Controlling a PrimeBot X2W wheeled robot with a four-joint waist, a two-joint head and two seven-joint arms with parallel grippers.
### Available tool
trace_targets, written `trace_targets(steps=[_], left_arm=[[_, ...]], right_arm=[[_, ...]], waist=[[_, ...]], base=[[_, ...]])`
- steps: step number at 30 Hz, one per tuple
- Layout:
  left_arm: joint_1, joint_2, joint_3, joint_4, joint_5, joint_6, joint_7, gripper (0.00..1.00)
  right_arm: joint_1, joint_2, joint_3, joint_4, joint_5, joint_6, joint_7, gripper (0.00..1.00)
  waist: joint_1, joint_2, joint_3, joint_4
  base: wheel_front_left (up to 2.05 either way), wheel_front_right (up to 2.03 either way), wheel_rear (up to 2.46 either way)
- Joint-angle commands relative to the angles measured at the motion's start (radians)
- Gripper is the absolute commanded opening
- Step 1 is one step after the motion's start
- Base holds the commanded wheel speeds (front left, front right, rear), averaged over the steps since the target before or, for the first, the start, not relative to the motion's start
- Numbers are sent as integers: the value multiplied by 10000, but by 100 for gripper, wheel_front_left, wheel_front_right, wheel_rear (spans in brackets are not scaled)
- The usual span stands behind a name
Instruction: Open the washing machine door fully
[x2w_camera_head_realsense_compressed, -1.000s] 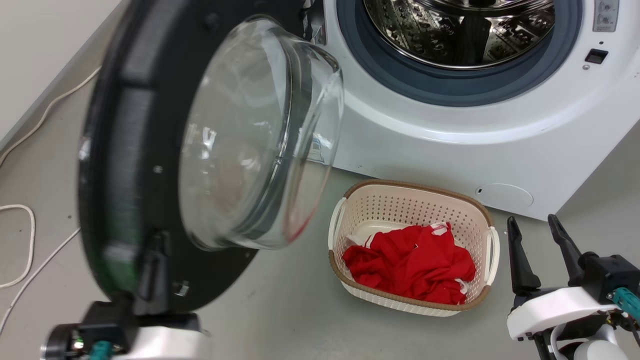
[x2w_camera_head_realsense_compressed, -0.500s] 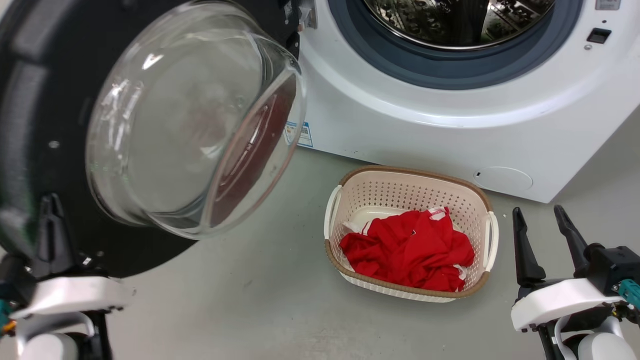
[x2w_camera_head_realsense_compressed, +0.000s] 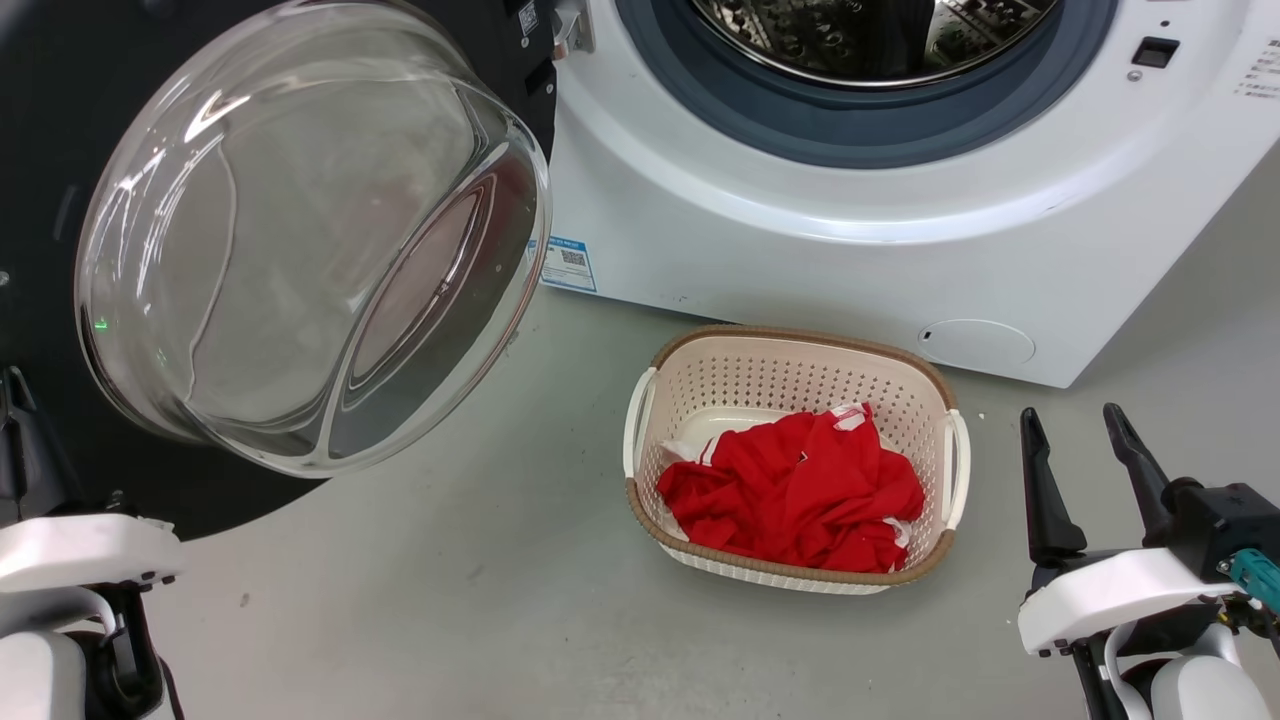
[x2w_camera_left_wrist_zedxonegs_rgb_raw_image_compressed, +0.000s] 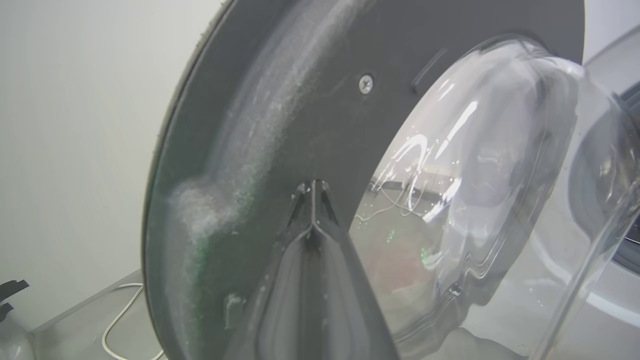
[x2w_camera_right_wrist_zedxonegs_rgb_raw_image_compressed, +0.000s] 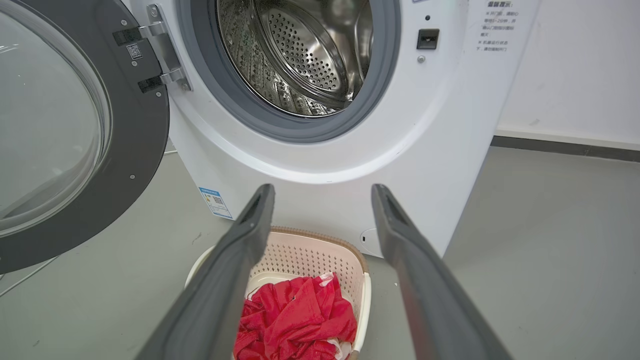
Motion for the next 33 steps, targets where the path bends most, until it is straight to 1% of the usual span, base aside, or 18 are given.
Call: trace_targets(steps=[1,5,11,13,16,22,23,24,25,26,33], left_arm=[[71,-41,110,-50,106,-13,-42,0],[483,-317,264,-460,547,-112,-34,0],[1340,-1032,155,-2062,1425,-140,-35,0],[1544,-1266,-20,-2550,1692,-192,-34,0],[1657,-1527,-452,-2882,2008,-408,-34,0],[1152,-1810,-1319,-2696,2363,-839,-35,0],[1037,-1882,-1482,-2608,2380,-924,-35,15],[935,-1940,-1605,-2516,2435,-982,-35,41],[795,-2029,-1714,-2453,2409,-1048,-35,83],[670,-2071,-1843,-2351,2411,-1121,-35,100],[129,-2377,-2351,-1337,2474,-1505,-35,100]], right_arm=[[-116,16,4,25,41,-7,-63,100],[-57,16,88,157,22,-7,-178,100],[20,15,194,277,-31,-7,-285,100],[56,16,221,282,-32,-7,-315,100],[119,16,264,270,-40,-8,-346,100],[179,15,359,152,-49,-8,-362,100],[179,15,366,125,-80,-8,-371,100],[192,16,391,89,-94,-8,-362,100],[188,16,425,36,-71,-8,-348,100],[186,16,409,3,-78,-7,-350,100],[263,16,506,-89,-144,-8,-297,100]], waist=[[-1,0,-37,-28],[-1,0,-278,-199],[-1,0,-584,-524],[-1,0,-680,-619],[-1,0,-812,-767],[-1,0,-1064,-1054],[-1,0,-1109,-1112],[-1,0,-1149,-1169],[-1,0,-1162,-1233],[-1,0,-1183,-1290],[-1,0,-1283,-1833]], base=[[0,0,0],[0,0,0],[0,0,0],[0,0,0],[0,0,0],[0,0,0],[0,0,0],[0,0,0],[0,0,0],[0,0,0],[0,0,0]])
